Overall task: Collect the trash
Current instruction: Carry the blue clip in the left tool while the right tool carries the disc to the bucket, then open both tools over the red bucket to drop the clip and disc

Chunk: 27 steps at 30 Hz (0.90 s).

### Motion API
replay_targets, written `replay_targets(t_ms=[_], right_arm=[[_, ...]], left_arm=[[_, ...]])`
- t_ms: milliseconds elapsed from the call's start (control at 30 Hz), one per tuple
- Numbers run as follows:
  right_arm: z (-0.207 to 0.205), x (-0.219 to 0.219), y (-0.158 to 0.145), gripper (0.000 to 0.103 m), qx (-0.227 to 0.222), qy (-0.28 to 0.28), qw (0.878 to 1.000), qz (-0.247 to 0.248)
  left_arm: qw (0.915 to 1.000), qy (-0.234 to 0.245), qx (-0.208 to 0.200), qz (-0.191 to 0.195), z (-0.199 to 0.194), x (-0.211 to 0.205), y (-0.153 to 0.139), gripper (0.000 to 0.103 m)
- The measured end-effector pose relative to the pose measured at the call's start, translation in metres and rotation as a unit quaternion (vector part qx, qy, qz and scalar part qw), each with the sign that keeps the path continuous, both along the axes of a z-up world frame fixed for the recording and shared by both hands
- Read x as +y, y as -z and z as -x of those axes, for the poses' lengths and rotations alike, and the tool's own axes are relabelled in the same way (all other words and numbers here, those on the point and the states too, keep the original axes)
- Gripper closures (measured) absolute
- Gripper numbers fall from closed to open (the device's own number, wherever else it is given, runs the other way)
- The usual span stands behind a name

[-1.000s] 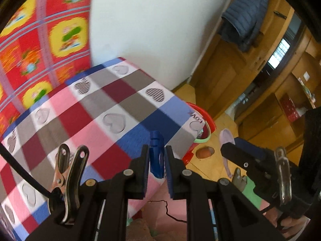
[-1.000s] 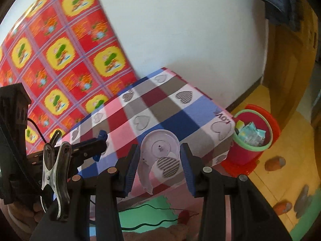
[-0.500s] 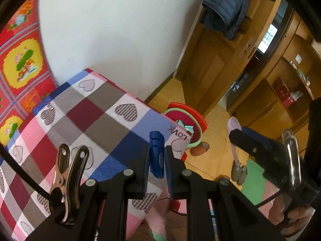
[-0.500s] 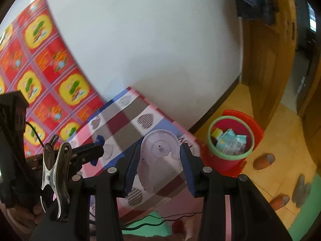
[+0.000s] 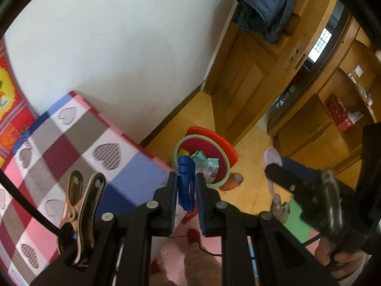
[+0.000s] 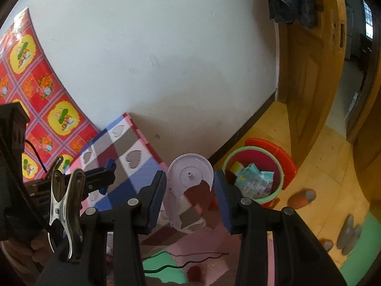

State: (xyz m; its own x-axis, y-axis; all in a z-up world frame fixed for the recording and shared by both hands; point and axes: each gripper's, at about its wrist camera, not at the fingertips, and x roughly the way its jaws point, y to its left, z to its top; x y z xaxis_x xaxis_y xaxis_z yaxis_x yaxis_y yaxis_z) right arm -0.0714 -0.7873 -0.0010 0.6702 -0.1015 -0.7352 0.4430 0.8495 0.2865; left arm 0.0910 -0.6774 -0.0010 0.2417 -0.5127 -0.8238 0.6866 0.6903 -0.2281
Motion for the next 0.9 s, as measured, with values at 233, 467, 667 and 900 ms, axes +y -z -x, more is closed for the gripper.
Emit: replay_targets(t_ms=[233,467,667,900], right_arm=[[0.000,-0.059,0.024,0.061,0.019,-0.016,1.000,-0.010],[-0.003,-0.122,0.059,0.061,0.041,-0.023,0.999,-0.026],[-0.006,-0.169,0.094,0.061,0.063,-0.035,0.997,-0.035],[-0.012,-0.210,0.151,0.061,0.096,-0.052,0.993,-0.054]], left_arm=[[0.9997,-0.002,0.015,-0.020,-0.002,-0.072,0.024,0.088],[0.9987,-0.010,0.039,-0.030,-0.004,-0.137,0.061,0.088],[0.9968,-0.020,0.061,-0.048,-0.005,-0.187,0.108,0.088],[0.9925,-0.032,0.096,-0.069,-0.015,-0.223,0.181,0.088]])
